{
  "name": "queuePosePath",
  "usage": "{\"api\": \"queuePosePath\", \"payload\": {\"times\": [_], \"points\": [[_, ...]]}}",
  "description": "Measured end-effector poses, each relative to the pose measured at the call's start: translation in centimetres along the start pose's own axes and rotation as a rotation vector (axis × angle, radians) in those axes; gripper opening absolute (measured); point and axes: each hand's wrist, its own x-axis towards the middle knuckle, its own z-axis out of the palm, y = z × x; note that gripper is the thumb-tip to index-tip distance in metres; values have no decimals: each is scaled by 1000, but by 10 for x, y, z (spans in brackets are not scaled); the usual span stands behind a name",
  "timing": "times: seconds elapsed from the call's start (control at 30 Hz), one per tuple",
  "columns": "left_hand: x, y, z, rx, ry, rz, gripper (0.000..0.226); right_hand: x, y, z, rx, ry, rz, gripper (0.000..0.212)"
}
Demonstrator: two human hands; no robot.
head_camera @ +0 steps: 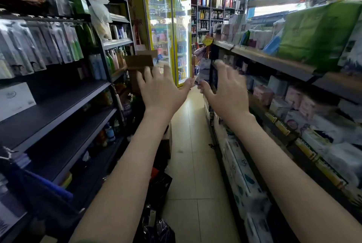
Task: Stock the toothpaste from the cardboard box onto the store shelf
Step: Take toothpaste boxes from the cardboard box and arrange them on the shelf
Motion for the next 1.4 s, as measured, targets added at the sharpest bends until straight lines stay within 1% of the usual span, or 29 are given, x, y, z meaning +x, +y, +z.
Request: {"api": "queuePosePath", "payload": {"times": [0.07,0.13,0.2,0.27,0.5,0.7,0.83,0.93,1.0,1.17,1.27,1.4], "points": [[5,8,20,-53,-76,6,61,-1,12,21,121,-103,-3,41],[9,8,47,-134,-118,9,46,-5,25,48,142,-187,47,33],[14,8,74,-198,-178,-4,42,-5,34,78,178,-271,102,32],[26,3,101,-170,-199,3,41,2,41,110,187,-338,106,33],[107,-11,209,-82,-310,16,39,59,66,238,219,-444,68,38],[220,-19,301,-65,-341,22,38,158,105,362,196,-532,25,38],[297,-6,367,-43,-388,45,34,220,151,444,183,-617,13,36],[352,7,425,-71,-409,-30,32,258,192,511,234,-738,-5,32],[390,16,470,-83,-417,-81,31,285,220,561,244,-781,-16,30],[495,28,565,-68,-451,-125,33,380,269,682,326,-833,-22,29],[565,19,601,-13,-416,-174,33,453,274,743,364,-805,-59,27],[655,-9,646,89,-373,-223,34,529,268,826,465,-769,-118,21]]}}
